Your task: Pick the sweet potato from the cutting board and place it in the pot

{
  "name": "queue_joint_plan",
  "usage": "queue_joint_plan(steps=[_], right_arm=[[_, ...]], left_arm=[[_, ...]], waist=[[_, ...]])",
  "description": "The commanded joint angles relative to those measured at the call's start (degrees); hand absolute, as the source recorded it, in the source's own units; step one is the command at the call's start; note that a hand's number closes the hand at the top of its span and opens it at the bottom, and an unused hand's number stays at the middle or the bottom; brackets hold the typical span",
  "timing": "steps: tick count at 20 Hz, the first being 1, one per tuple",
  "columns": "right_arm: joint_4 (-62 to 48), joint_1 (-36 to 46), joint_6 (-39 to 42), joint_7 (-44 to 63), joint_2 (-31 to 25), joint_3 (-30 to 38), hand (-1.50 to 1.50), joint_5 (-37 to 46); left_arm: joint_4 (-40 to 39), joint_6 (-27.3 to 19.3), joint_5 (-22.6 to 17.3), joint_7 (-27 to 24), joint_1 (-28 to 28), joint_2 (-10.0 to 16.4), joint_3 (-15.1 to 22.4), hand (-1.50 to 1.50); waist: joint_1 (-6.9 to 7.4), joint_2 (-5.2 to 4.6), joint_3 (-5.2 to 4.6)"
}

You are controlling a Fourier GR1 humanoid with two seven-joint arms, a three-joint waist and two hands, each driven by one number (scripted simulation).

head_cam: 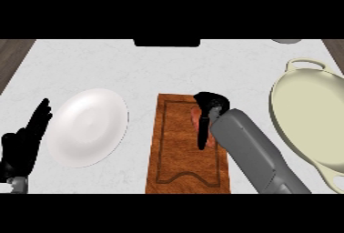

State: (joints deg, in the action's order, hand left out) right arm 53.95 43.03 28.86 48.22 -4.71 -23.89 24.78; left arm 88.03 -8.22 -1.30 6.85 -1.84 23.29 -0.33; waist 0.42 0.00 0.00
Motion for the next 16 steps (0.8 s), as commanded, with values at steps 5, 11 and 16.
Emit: queue_joint_plan(steps=[5,11,16], right_arm=[[0.21,-1.25,1.53,-5.92,1.43,0.08,1.50,5.42],[-0.85,-0.45,2.24,-5.75,3.91,2.89,1.50,7.44],[21.47,-15.14,4.99,-23.04,-6.94,-9.72,1.50,9.76]], left_arm=[[-2.82,0.68,2.95,-1.68,1.20,-3.31,-0.30,0.00],[3.51,1.69,4.01,4.78,0.39,-3.33,-0.70,0.00],[0.08,1.81,2.12,1.10,-2.19,-2.61,-3.37,0.00]], waist=[[-0.15,-0.03,0.00],[-0.06,0.04,0.01],[-3.42,1.41,0.04]])
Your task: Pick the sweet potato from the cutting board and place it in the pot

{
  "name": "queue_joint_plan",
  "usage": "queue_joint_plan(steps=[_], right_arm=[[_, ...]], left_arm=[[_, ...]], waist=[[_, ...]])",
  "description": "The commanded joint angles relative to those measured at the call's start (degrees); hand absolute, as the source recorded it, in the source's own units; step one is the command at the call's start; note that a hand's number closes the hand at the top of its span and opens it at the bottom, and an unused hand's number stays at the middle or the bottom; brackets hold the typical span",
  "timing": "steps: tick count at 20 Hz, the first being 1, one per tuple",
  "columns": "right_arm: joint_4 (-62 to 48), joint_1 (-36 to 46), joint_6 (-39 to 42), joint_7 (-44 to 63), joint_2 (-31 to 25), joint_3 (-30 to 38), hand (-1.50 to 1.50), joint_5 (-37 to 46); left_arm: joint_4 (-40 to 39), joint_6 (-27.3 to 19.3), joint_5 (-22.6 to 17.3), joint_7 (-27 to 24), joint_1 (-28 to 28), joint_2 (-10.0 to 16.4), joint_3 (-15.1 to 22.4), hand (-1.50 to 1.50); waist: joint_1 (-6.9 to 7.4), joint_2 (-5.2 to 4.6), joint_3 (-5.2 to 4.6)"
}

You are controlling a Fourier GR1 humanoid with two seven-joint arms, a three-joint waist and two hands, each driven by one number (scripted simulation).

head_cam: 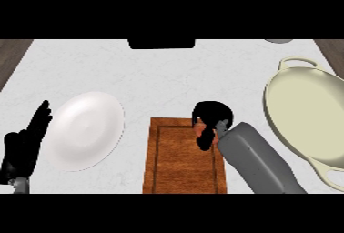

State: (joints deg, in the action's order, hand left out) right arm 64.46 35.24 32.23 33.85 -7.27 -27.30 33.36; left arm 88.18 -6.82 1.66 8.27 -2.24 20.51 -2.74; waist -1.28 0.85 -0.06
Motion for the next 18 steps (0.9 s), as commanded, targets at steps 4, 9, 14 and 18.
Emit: queue_joint_plan(steps=[4,9,14,18], right_arm=[[24.44,-15.66,-1.13,-17.24,-12.43,-12.36,1.50,3.54],[42.29,-25.61,-8.57,-23.57,-28.79,-9.24,1.50,7.28],[57.24,-33.90,-19.56,-23.71,-35.45,-2.85,1.50,11.87],[65.24,-37.95,-27.01,-22.68,-36.97,8.12,1.50,11.38]], left_arm=[[-0.04,-0.89,-0.36,0.85,-1.71,1.02,-2.48,0.00],[1.03,0.40,-1.76,0.12,-3.81,1.53,-3.59,0.00],[1.22,1.60,-2.26,-1.59,-5.22,2.37,-4.47,0.00],[1.92,-0.24,-0.72,-0.84,-4.34,0.24,-2.65,0.00]], waist=[[-4.32,1.13,0.19],[-3.87,0.69,0.15],[-3.92,0.68,0.10],[-4.00,0.36,0.18]])
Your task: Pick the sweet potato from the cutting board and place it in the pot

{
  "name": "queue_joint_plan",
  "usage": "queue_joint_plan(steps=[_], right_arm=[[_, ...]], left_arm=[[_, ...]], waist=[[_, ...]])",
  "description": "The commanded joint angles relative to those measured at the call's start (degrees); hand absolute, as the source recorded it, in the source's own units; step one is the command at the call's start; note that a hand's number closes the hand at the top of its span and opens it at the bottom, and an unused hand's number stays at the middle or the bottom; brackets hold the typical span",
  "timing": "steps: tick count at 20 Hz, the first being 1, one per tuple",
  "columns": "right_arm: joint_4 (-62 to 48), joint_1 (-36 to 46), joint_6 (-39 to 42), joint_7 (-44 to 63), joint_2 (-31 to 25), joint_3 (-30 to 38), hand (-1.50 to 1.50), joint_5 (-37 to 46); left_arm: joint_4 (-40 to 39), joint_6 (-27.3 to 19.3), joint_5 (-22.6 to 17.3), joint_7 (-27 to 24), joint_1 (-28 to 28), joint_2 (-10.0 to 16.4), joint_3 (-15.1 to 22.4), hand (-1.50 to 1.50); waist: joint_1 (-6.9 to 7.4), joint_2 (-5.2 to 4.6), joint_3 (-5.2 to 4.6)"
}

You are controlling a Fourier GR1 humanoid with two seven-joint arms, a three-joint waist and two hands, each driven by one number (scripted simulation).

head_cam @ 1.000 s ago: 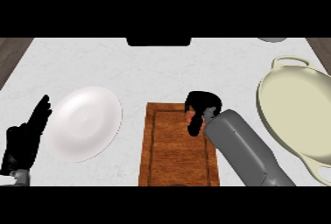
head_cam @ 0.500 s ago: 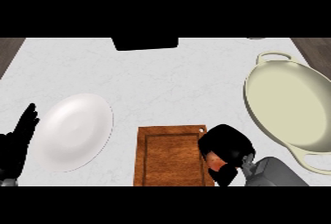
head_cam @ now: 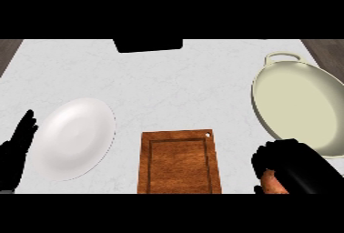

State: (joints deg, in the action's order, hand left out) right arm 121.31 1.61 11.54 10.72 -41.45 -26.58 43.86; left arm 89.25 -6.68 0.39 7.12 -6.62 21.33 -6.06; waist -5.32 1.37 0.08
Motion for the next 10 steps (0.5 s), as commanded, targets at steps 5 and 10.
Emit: queue_joint_plan(steps=[5,10], right_arm=[[17.10,-14.61,-9.83,-0.77,-1.89,20.12,1.50,-9.51],[18.72,-16.89,-6.25,-3.01,-1.29,32.48,1.50,-21.68]], left_arm=[[0.96,1.48,-0.72,0.12,0.10,0.36,-0.41,0.00],[-0.27,1.64,0.92,-1.11,1.14,-0.64,1.00,0.00]], waist=[[2.05,-0.72,0.00],[3.47,-1.02,-0.08]])
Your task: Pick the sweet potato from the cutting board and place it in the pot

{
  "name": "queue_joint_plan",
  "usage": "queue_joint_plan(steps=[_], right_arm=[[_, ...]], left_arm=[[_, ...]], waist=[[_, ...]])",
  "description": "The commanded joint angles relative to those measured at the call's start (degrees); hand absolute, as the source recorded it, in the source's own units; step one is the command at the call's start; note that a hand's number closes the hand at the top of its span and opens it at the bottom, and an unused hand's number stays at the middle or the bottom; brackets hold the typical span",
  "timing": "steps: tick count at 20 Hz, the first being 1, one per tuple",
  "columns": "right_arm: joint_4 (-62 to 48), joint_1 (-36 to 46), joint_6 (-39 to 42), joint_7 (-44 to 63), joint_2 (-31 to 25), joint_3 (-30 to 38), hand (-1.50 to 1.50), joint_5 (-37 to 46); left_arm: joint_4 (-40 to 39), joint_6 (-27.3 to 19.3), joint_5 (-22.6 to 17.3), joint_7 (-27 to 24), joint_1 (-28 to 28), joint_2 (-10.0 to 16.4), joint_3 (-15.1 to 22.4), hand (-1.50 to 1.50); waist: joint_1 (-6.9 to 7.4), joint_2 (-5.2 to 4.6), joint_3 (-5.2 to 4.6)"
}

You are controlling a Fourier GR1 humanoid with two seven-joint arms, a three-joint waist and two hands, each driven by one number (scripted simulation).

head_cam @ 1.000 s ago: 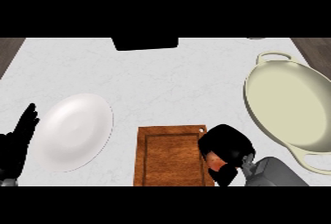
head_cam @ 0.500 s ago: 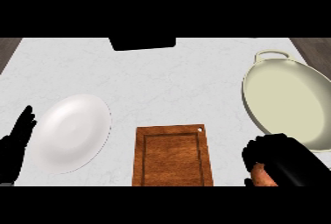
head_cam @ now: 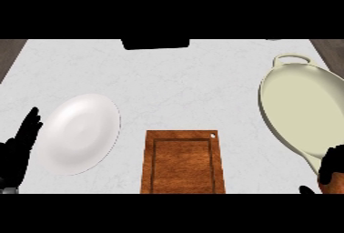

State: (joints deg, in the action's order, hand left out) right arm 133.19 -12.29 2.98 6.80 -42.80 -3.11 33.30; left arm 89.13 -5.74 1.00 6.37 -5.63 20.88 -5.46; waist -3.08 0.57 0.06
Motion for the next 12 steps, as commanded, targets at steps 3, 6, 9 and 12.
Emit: queue_joint_plan(steps=[3,6,9,12], right_arm=[[4.68,-0.03,3.55,1.60,2.25,12.74,1.50,-16.52],[-8.38,5.78,4.49,-5.99,1.76,18.92,1.50,-20.60],[-15.66,8.59,5.93,-10.37,2.14,21.59,1.50,-22.45],[-21.30,17.86,8.45,-6.57,0.53,17.75,1.50,-20.47]], left_arm=[[3.00,0.77,0.73,0.50,-1.26,-0.68,1.36,0.00],[-1.38,1.79,0.64,-0.64,2.63,-0.78,0.55,0.00],[-4.01,0.87,2.62,-3.23,3.15,-1.95,0.86,0.00],[-0.90,1.08,2.84,3.19,6.25,-2.30,1.37,0.00]], waist=[[2.27,-0.25,-0.05],[2.99,-0.58,-0.04],[3.18,-0.66,-0.04],[3.67,-0.70,-0.06]])
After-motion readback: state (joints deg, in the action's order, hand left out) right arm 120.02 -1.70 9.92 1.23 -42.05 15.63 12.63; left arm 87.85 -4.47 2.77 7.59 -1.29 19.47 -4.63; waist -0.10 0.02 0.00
